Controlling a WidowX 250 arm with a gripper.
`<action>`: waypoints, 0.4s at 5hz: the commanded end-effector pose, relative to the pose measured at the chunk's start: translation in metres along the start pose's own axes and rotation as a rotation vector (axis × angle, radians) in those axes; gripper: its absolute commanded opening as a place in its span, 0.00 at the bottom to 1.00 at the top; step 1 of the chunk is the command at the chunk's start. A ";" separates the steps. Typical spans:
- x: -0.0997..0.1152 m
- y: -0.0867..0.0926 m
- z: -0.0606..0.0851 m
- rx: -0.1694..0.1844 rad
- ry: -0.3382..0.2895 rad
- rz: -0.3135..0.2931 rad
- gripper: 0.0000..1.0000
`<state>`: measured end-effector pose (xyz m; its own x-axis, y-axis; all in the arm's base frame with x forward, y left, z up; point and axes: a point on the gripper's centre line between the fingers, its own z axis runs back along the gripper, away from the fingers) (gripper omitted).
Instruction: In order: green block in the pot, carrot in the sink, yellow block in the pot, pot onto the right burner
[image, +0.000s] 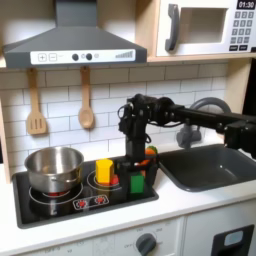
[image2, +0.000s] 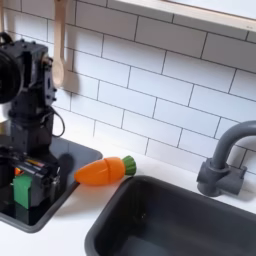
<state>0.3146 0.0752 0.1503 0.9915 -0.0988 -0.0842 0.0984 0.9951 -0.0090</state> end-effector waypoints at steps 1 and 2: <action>-0.001 0.006 -0.007 -0.025 -0.014 -0.010 1.00; 0.006 0.001 -0.007 -0.025 -0.060 -0.069 1.00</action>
<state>0.3186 0.0782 0.1410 0.9877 -0.1542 -0.0265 0.1530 0.9873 -0.0428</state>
